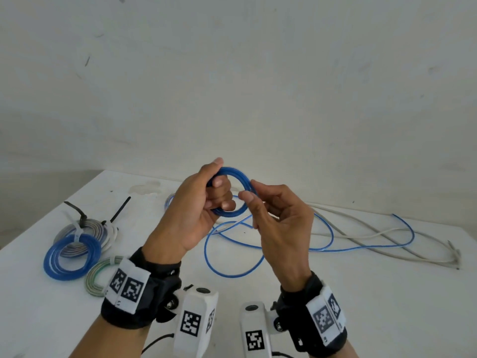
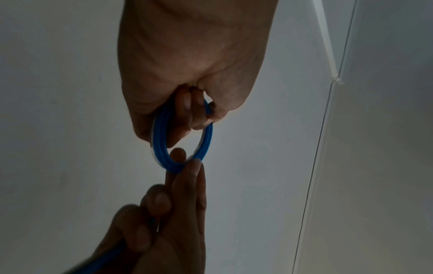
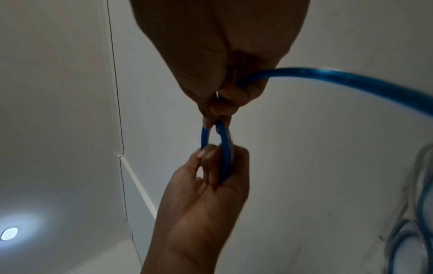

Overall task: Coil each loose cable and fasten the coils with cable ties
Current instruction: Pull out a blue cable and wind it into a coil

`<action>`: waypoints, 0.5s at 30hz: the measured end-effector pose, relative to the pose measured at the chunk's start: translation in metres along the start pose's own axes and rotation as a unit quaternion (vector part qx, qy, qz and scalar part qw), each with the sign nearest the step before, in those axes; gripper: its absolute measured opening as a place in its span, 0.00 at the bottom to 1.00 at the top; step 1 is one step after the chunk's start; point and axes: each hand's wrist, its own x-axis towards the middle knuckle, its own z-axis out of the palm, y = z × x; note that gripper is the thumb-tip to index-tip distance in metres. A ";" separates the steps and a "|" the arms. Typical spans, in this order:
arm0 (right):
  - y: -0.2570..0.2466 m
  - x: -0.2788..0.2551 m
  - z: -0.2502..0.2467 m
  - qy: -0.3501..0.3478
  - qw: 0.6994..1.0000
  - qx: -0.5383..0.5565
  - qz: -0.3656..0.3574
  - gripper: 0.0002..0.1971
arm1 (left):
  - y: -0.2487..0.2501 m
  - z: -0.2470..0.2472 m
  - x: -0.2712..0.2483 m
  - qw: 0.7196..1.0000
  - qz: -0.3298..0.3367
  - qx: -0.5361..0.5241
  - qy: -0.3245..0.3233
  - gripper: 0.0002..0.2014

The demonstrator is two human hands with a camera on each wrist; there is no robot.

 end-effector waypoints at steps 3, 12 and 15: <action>-0.001 0.007 -0.012 -0.025 0.999 -0.020 -0.004 0.06 | 0.003 -0.004 0.000 0.992 -0.014 0.127 -0.006 0.23; -0.004 0.015 -0.028 -0.118 0.986 -0.120 -0.014 0.08 | -0.006 -0.005 -0.001 0.959 -0.031 0.274 -0.070 0.22; -0.007 0.013 -0.024 -0.095 0.991 -0.097 -0.012 0.08 | -0.003 -0.004 -0.001 0.978 -0.018 0.202 -0.048 0.22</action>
